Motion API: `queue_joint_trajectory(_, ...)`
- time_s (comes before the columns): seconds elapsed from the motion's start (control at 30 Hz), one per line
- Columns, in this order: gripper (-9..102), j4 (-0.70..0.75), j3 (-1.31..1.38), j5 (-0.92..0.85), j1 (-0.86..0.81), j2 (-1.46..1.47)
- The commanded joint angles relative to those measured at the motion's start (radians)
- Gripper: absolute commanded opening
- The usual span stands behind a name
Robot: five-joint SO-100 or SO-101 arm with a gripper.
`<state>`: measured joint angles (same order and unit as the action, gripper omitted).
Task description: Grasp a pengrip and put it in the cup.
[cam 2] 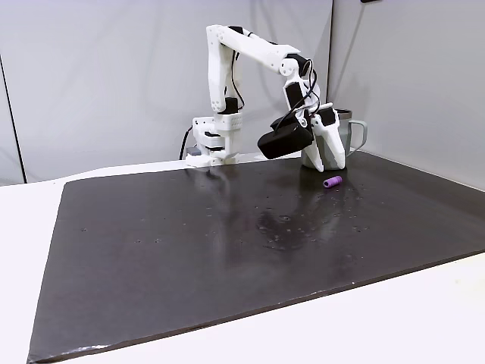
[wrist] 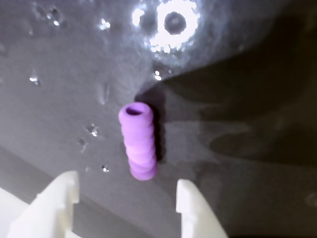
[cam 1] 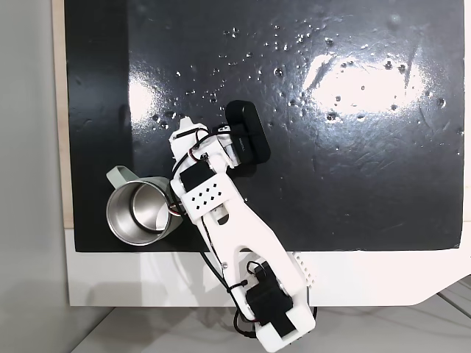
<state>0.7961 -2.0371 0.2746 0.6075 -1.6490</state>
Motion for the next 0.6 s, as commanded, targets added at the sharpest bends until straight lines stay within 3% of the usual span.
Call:
queue_joint_trajectory(0.0,26,0.014,0.078,0.032,0.006,0.012)
queue_joint_trajectory(0.57,26,0.058,0.238,0.069,-0.018,0.229)
